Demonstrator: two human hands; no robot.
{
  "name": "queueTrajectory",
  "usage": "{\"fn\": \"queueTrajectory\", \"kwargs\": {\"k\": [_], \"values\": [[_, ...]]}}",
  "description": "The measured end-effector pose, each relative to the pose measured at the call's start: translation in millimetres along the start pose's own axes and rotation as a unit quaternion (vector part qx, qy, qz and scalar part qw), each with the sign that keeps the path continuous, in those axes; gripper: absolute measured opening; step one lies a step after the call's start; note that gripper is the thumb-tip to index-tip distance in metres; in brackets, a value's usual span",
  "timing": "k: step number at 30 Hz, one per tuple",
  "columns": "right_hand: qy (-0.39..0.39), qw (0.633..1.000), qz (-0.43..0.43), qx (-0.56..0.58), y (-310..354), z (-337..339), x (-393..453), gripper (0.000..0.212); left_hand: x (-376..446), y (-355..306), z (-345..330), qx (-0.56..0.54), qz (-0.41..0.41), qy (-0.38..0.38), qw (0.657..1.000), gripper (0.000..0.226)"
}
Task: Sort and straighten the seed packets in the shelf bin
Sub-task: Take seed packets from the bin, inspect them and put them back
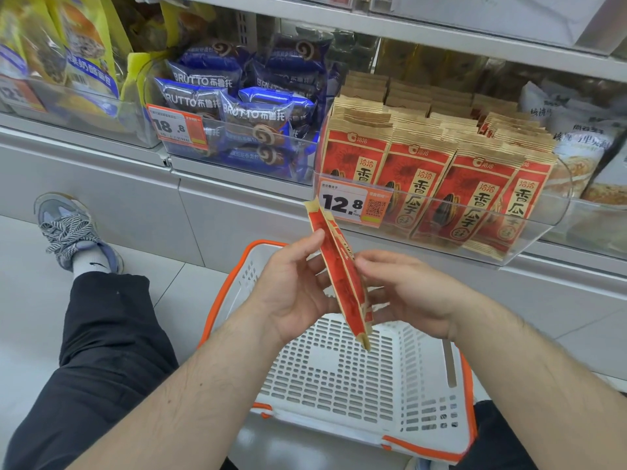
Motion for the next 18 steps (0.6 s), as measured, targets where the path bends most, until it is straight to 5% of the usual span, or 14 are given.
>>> {"fn": "queueTrajectory", "kwargs": {"k": [10, 18], "values": [[-0.11, 0.989, 0.035, -0.096, -1, 3, 4, 0.028, 2, -5, 3, 0.087, -0.006, -0.043, 0.995, 0.047], [-0.204, 0.968, 0.099, -0.111, 7, 11, 1, 0.02, -1, -2, 12, 0.161, -0.044, -0.073, 0.983, 0.03]]}}
Point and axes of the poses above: each hand's wrist, its own x-axis towards the middle knuckle, its own z-axis out of the back of the hand, y = z × x, the point moved 4 cm from there along x, towards the middle knuckle, and after that the axes turned 15 degrees about -z, right-handed, at the moved point
